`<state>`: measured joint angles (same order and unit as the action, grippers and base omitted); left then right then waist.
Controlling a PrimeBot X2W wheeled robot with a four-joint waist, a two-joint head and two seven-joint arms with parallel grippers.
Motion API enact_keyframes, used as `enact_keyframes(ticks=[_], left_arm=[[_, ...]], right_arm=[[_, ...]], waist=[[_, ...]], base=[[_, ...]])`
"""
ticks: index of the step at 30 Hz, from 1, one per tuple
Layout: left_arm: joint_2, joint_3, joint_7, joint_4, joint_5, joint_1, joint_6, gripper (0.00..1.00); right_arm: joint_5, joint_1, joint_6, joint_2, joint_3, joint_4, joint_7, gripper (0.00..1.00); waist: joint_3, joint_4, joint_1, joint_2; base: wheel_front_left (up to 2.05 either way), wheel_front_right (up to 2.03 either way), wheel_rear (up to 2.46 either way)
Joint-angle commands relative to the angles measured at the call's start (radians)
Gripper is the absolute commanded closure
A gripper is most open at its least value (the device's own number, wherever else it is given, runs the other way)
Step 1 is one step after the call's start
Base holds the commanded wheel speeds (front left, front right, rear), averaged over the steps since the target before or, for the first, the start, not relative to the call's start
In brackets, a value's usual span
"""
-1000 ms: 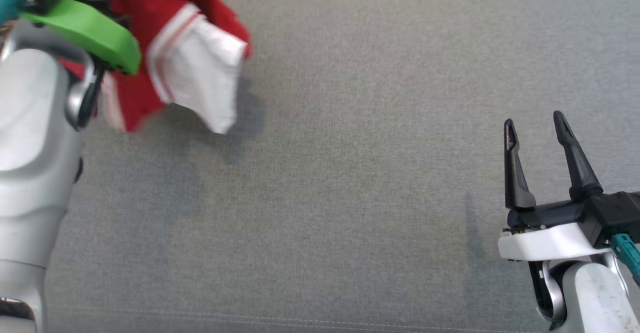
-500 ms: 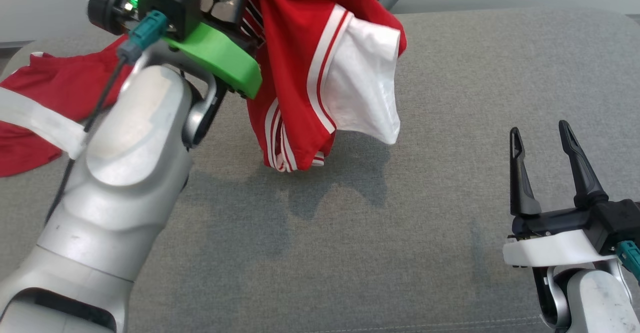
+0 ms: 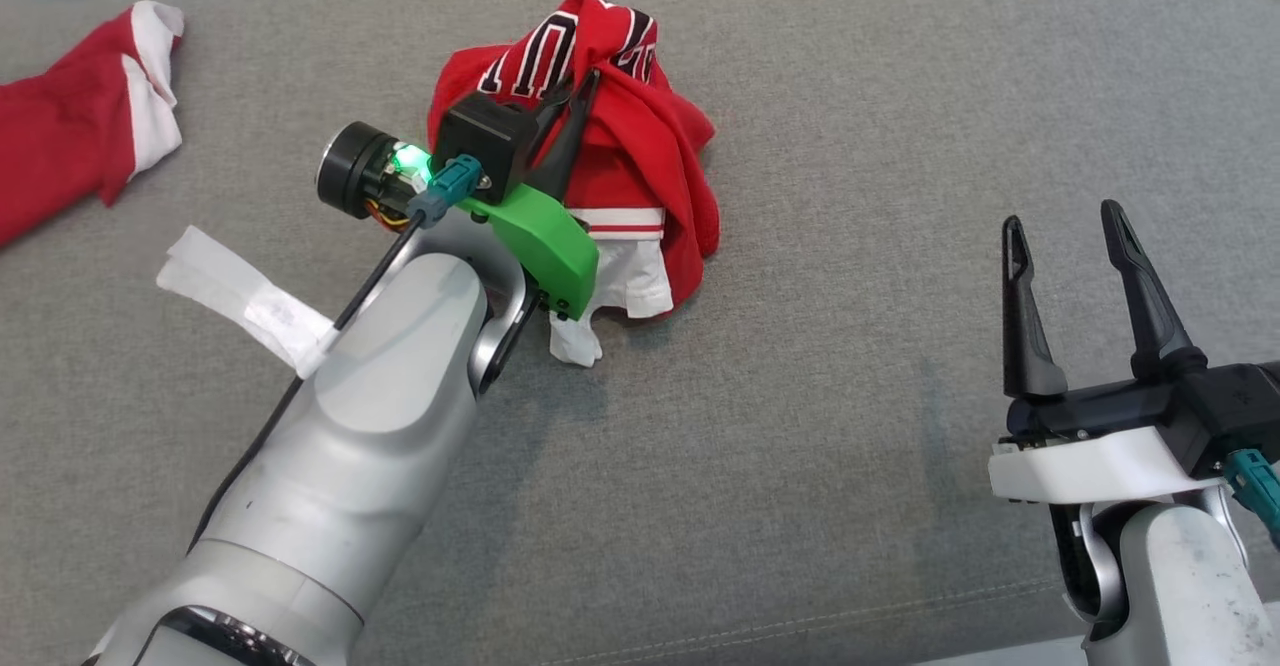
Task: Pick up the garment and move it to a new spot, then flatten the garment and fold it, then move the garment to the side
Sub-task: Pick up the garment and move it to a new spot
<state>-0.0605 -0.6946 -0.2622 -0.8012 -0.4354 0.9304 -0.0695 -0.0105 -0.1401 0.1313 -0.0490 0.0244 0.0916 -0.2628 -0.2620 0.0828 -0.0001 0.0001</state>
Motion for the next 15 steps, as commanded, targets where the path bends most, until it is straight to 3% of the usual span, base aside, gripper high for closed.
enact_keyframes(ticks=[1, 8, 9, 10, 11, 12, 15], left_arm=[[0.004, -0.007, -0.003, -0.012, 0.006, -0.029, -0.005, 1.0], [0.009, -0.026, -0.003, 0.019, -0.027, -0.091, -0.002, 1.0], [0.009, -0.036, -0.003, 0.029, -0.035, -0.102, 0.002, 0.92], [0.008, -0.044, -0.003, 0.041, -0.044, -0.112, 0.005, 0.71], [0.008, -0.051, -0.003, 0.055, -0.049, -0.122, 0.008, 0.23], [0.008, -0.06, -0.003, 0.07, -0.057, -0.132, 0.01, 0.0], [0.008, -0.066, -0.003, 0.112, -0.077, -0.157, 0.024, 0.0]], right_arm=[[-0.01, -0.014, -0.001, -0.003, -0.001, -0.003, -0.003, 0.0], [-0.015, -0.005, -0.001, -0.003, -0.004, -0.012, -0.003, 0.0], [-0.016, -0.002, -0.001, -0.003, -0.004, -0.015, -0.003, 0.0], [-0.018, 0.0, -0.001, -0.003, -0.004, -0.017, -0.003, 0.0], [-0.017, 0.003, -0.001, -0.003, -0.005, -0.018, -0.003, 0.0], [-0.016, 0.005, -0.001, -0.003, -0.004, -0.02, -0.003, 0.0], [-0.015, 0.01, -0.001, -0.003, -0.005, -0.025, -0.003, 0.0]], waist=[[-0.039, 0.041, 0.0001, -0.0001], [-0.029, 0.049, 0.0001, -0.0001], [-0.025, 0.047, 0.0001, -0.0001], [-0.018, 0.044, 0.0001, -0.0001], [-0.012, 0.042, 0.0001, -0.0001], [-0.006, 0.038, 0.0001, -0.0001], [0.013, 0.025, 0.0001, -0.0001]], base=[[0.0, 0.0, 0.0], [0.0, 0.0, 0.0], [0.0, 0.0, 0.0], [0.0, 0.0, 0.0], [0.0, 0.0, 0.0], [0.0, 0.0, 0.0], [0.0, 0.0, 0.0]])
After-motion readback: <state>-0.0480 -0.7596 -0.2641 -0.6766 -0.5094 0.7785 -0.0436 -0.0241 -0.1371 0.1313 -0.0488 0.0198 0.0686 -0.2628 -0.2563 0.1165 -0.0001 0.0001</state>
